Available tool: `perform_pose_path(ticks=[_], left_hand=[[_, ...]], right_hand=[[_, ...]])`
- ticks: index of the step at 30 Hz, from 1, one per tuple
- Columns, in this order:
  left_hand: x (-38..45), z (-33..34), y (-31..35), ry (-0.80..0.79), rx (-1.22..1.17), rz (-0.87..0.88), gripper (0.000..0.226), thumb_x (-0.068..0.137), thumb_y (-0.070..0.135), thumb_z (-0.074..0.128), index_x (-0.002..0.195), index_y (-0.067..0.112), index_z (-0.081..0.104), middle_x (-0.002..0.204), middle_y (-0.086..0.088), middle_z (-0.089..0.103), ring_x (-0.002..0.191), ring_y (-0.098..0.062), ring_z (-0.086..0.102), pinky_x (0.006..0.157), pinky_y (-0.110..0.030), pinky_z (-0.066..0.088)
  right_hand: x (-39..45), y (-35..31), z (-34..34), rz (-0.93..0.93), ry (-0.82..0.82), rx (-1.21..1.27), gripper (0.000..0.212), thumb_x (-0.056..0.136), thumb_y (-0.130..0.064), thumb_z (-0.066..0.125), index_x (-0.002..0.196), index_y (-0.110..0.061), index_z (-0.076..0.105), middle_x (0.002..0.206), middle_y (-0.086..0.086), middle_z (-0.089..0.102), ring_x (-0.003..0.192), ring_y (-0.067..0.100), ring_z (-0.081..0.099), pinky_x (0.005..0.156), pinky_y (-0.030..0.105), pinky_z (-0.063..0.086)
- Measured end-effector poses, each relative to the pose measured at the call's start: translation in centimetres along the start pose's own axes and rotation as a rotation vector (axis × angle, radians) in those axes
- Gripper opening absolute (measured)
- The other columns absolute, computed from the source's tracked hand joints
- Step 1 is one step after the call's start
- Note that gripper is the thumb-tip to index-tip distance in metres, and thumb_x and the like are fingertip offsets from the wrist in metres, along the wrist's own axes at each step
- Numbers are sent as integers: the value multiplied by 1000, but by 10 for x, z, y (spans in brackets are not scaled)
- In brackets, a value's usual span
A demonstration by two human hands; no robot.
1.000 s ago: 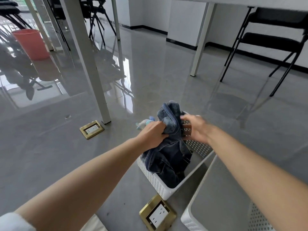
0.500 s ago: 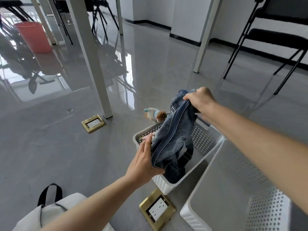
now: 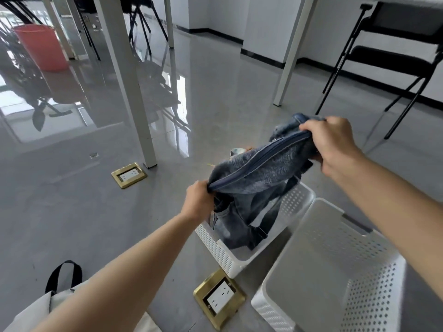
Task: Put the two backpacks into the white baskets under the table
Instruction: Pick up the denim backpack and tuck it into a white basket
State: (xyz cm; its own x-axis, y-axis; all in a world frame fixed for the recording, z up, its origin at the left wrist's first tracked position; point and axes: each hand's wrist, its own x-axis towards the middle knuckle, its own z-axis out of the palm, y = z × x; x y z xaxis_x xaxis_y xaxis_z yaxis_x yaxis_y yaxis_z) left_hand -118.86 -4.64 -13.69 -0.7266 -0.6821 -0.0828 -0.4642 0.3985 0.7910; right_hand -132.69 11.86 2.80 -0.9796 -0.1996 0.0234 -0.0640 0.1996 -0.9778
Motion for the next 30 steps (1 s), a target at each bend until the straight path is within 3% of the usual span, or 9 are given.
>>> perform_pose_path(ticks=[2, 5, 10, 13, 17, 19, 22, 27, 30], left_hand=[[10, -12, -9, 30, -35, 14, 26, 82, -5, 47, 82, 3, 71, 79, -22, 71, 75, -39, 69, 69, -49, 59], [0, -10, -18, 10, 52, 54, 28, 86, -5, 46, 89, 6, 72, 77, -15, 68, 72, -34, 62, 67, -37, 54], [-23, 16, -24, -223, 244, 108, 15, 90, 11, 56, 89, 2, 68, 77, -7, 60, 74, -26, 56, 64, -27, 38], [-29, 26, -9, -344, 323, 196, 19, 93, 18, 56, 95, 3, 68, 80, -4, 60, 73, -23, 57, 68, -31, 47], [-54, 38, -1, -591, 513, 357, 24, 93, 25, 56, 103, 7, 68, 90, -8, 67, 81, -23, 63, 78, -33, 56], [-53, 41, -3, -575, 509, 362, 26, 93, 26, 56, 102, 6, 68, 88, -9, 67, 79, -25, 62, 75, -37, 54], [-44, 41, -1, -532, 492, 362, 22, 93, 25, 55, 98, 7, 68, 81, -5, 63, 70, -21, 57, 69, -35, 51], [-41, 40, 0, -488, 530, 380, 19, 94, 20, 53, 99, 12, 69, 81, -2, 62, 71, -20, 59, 68, -33, 53], [-29, 37, -11, -302, 372, 249, 17, 91, 13, 54, 95, 14, 71, 84, -7, 71, 75, -24, 67, 73, -41, 59]], right_hand=[[5, 13, -7, 87, -9, -51, 13, 77, -6, 62, 73, -12, 51, 55, 2, 56, 56, 19, 61, 37, 20, 47], [12, 39, -16, 273, -33, -168, 12, 78, -8, 63, 78, -11, 51, 65, 9, 53, 54, 22, 56, 28, 23, 46], [25, 60, -26, 433, -28, -249, 11, 75, -8, 62, 77, -13, 52, 67, 9, 50, 53, 22, 50, 42, 22, 45], [35, 51, -29, 379, 29, -272, 18, 74, -5, 62, 66, -11, 48, 62, 8, 47, 50, 20, 46, 38, 19, 43], [26, 58, -52, 412, 48, -365, 9, 75, -2, 61, 73, -6, 53, 62, 12, 47, 53, 23, 45, 51, 26, 40], [20, 68, -71, 472, 79, -406, 11, 75, -1, 60, 85, -4, 56, 65, 14, 49, 54, 25, 47, 48, 27, 44], [11, 76, -93, 538, 113, -440, 6, 76, -2, 58, 77, -4, 53, 65, 18, 50, 53, 27, 49, 33, 28, 49], [7, 82, -99, 523, 54, -431, 10, 76, -1, 57, 67, -4, 52, 64, 17, 52, 53, 29, 51, 52, 29, 47], [13, 74, -83, 469, -17, -343, 13, 78, -4, 60, 66, -7, 54, 62, 15, 53, 51, 26, 51, 43, 26, 49]])
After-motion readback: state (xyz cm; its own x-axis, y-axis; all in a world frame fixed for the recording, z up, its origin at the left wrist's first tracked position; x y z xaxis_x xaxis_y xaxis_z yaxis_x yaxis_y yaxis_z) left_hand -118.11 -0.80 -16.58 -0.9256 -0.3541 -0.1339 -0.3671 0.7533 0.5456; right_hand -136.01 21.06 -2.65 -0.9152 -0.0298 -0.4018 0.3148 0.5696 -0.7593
